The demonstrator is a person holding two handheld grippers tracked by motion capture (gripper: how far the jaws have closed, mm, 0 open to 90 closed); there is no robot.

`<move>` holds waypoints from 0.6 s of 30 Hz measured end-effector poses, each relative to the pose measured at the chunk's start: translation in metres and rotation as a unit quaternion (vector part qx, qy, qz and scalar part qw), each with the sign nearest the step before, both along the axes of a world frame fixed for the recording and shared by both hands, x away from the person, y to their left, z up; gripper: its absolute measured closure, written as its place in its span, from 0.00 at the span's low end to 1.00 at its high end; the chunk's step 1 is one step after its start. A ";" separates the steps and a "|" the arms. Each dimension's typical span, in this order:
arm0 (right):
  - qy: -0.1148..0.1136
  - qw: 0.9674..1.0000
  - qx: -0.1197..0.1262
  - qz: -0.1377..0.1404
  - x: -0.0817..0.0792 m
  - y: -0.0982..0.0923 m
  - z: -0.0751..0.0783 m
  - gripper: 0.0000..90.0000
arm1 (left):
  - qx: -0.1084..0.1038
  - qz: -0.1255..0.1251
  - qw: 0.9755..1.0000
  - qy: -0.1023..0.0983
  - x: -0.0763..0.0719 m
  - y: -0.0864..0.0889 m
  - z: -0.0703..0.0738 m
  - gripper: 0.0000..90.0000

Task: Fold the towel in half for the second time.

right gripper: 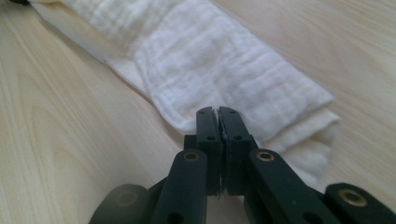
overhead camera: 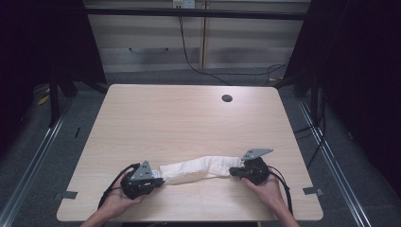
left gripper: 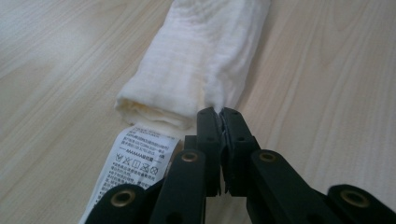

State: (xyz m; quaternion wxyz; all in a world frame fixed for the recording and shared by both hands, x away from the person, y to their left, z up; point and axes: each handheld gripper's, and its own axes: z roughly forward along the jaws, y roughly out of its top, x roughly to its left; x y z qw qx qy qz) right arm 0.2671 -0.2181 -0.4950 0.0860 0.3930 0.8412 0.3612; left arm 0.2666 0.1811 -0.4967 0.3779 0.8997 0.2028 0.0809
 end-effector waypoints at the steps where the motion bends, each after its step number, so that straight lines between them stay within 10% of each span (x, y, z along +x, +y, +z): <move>1: -0.003 1.000 0.001 -0.002 -0.001 -0.004 0.000 0.98 | 0.002 0.000 1.000 0.001 0.001 0.000 0.000 0.97; 18: -0.012 0.999 0.023 -0.030 -0.009 -0.027 -0.006 0.98 | 0.008 0.038 0.999 -0.006 0.015 0.003 -0.002 0.98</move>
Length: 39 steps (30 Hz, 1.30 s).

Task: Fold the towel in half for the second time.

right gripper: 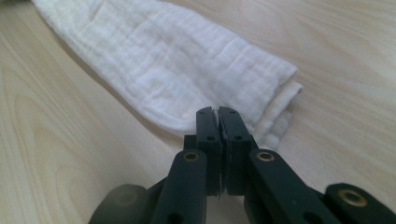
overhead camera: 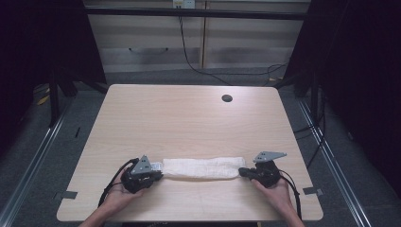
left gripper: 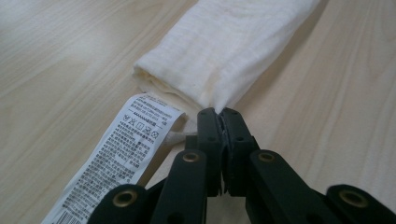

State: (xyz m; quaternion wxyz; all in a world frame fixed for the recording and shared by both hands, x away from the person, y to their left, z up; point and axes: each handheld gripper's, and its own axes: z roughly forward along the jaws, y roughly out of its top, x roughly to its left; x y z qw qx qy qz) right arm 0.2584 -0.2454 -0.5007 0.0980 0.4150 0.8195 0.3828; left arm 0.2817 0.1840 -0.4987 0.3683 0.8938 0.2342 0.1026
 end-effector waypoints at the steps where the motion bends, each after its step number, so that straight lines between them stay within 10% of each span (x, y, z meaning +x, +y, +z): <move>1: -0.002 1.000 -0.001 0.000 0.002 0.001 0.000 0.98 | -0.001 0.002 1.000 -0.003 0.002 0.001 0.000 0.98; 15: -0.006 1.000 -0.012 -0.002 0.006 0.015 0.002 0.98 | -0.018 0.024 0.999 -0.016 0.006 0.016 0.001 0.98; 21: 0.000 1.000 0.003 -0.006 0.008 0.011 0.002 0.89 | -0.042 0.020 0.999 0.008 0.006 0.019 -0.001 0.97; 39: -0.048 0.995 0.062 -0.059 -0.006 -0.016 0.030 0.55 | -0.109 0.092 0.990 0.024 0.001 0.055 0.027 0.47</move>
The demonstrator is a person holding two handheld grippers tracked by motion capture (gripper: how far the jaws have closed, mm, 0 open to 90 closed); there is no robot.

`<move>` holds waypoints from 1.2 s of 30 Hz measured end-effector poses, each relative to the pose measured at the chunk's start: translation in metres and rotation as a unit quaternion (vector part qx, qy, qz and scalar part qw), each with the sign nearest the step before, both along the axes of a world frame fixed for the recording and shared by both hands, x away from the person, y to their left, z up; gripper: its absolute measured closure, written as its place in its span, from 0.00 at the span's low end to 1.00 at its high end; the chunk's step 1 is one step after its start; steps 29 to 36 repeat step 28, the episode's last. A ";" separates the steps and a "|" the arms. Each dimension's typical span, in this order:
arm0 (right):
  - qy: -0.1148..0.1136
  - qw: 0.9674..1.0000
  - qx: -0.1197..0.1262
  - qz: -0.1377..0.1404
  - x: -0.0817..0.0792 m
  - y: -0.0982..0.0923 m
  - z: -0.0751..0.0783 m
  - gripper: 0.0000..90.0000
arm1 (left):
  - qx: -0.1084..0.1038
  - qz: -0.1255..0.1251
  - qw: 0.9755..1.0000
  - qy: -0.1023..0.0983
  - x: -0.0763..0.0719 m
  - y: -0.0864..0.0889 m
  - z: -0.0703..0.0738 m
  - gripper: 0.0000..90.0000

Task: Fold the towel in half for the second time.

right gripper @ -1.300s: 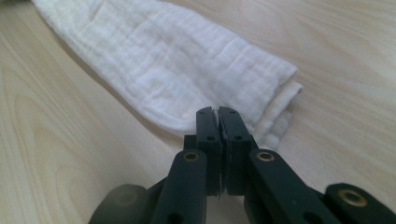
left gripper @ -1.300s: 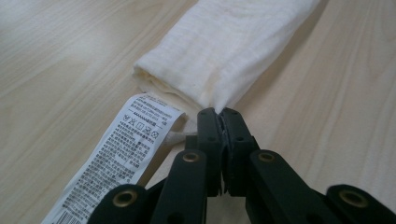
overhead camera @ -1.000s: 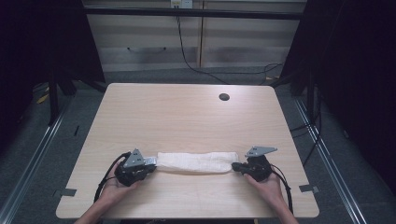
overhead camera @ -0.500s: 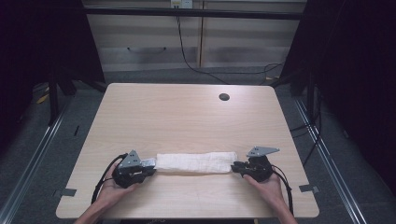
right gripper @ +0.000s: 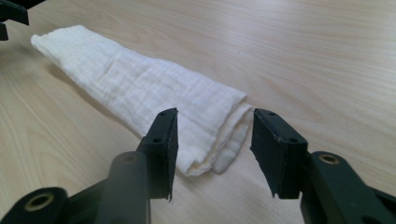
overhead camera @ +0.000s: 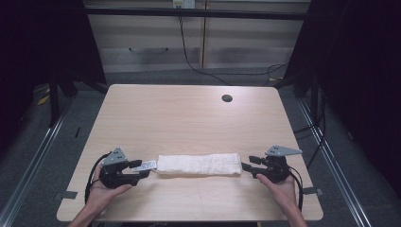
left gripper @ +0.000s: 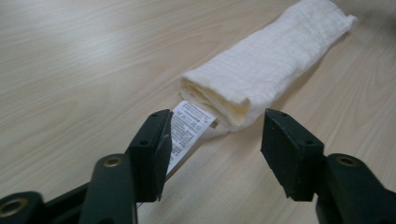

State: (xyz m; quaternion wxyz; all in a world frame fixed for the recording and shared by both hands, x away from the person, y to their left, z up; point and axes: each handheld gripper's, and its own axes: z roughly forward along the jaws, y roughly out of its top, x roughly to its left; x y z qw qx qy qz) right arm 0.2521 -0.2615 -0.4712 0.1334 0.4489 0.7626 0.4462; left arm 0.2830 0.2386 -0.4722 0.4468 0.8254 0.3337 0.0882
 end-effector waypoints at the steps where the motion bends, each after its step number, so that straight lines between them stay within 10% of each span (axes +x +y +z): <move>1: -0.002 1.000 0.000 -0.003 -0.003 -0.001 0.002 0.53 | 0.001 0.004 1.000 -0.002 -0.001 0.003 0.001 0.45; 20: -0.004 0.996 0.006 -0.094 -0.030 -0.047 -0.011 0.39 | -0.008 0.111 0.994 0.016 0.003 0.048 -0.010 0.22; 36: 0.000 0.994 -0.015 -0.110 -0.027 -0.048 -0.018 0.34 | -0.012 0.099 0.995 0.026 0.004 0.048 -0.016 0.18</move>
